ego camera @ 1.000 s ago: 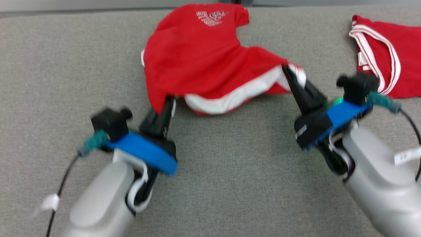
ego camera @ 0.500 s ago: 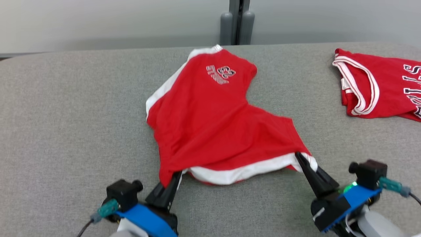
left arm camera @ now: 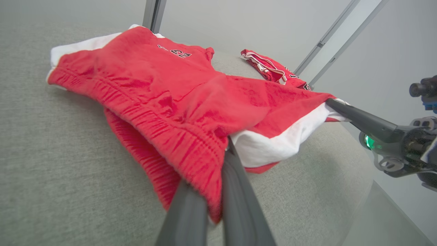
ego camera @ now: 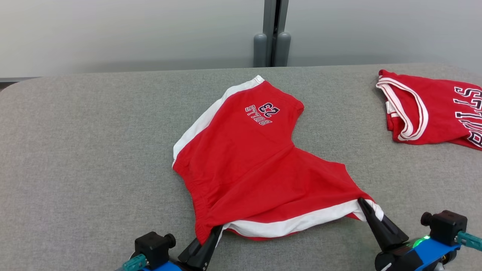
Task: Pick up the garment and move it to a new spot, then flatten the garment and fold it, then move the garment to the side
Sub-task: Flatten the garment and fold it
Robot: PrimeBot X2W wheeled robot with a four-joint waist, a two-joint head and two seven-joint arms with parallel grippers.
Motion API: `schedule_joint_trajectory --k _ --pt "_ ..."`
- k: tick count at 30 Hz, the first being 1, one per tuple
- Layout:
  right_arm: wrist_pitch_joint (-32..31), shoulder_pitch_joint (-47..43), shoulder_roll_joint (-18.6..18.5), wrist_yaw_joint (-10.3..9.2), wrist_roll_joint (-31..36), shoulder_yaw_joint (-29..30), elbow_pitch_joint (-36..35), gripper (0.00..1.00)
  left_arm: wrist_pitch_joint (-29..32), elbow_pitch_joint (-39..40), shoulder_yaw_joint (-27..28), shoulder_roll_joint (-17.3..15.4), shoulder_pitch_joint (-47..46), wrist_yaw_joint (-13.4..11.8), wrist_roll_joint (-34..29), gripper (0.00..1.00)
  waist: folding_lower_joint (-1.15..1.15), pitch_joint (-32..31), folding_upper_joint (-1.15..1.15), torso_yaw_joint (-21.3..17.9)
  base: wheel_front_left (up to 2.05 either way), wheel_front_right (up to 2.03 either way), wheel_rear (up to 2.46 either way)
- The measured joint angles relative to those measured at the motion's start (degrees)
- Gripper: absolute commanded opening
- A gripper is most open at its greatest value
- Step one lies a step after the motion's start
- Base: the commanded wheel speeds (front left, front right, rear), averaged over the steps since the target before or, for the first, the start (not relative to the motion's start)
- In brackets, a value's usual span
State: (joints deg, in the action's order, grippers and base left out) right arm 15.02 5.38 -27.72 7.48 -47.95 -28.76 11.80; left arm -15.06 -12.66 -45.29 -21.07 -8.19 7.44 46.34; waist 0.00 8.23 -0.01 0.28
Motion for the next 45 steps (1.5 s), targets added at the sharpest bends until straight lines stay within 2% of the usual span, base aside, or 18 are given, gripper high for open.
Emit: schedule_joint_trajectory --k 6,12,19,27,35,44,45 --pt "0.0 3.5 -1.1 0.0 0.5 2.0 0.8 0.0 0.0 0.7 -0.7 1.2 -1.8 0.0 0.0 0.0 0.0 0.2 0.0 1.3 0.0 0.0 0.0" --pt "0.0 13.2 -1.7 0.01 0.6 2.9 3.7 0.0 0.0 0.8 -0.4 3.1 -4.4 0.0 0.0 0.0 0.01 1.8 0.01 2.4 0.0 0.0 0.0" --pt "-0.3 28.0 -1.7 0.01 -0.5 -2.0 10.9 0.0 0.0 1.6 -2.0 4.5 -9.5 0.0 0.6 0.0 0.01 5.1 0.02 4.8 0.0 0.0 0.0" --pt "-2.3 44.1 -1.2 0.01 -1.0 -9.8 21.0 0.0 0.0 1.5 1.4 6.7 -16.3 0.0 2.7 0.0 0.02 10.9 0.03 8.0 0.0 0.0 0.0" --pt "-2.8 59.4 1.6 0.0 0.0 -16.8 31.4 0.0 0.0 -3.0 3.6 9.4 -23.6 0.0 3.2 0.0 0.02 17.3 0.03 11.0 0.0 0.0 0.0" --pt "-3.5 68.6 5.4 0.01 -1.4 -21.1 43.2 0.0 0.0 -7.1 5.5 12.4 -27.5 0.0 2.5 0.0 0.01 22.0 0.03 13.6 0.0 0.0 0.0" --pt "-3.7 69.0 5.6 0.01 -1.9 -21.2 44.5 0.06 0.0 -7.6 5.4 12.6 -27.6 0.0 2.4 0.0 0.02 22.3 0.03 13.9 0.0 0.0 0.0"
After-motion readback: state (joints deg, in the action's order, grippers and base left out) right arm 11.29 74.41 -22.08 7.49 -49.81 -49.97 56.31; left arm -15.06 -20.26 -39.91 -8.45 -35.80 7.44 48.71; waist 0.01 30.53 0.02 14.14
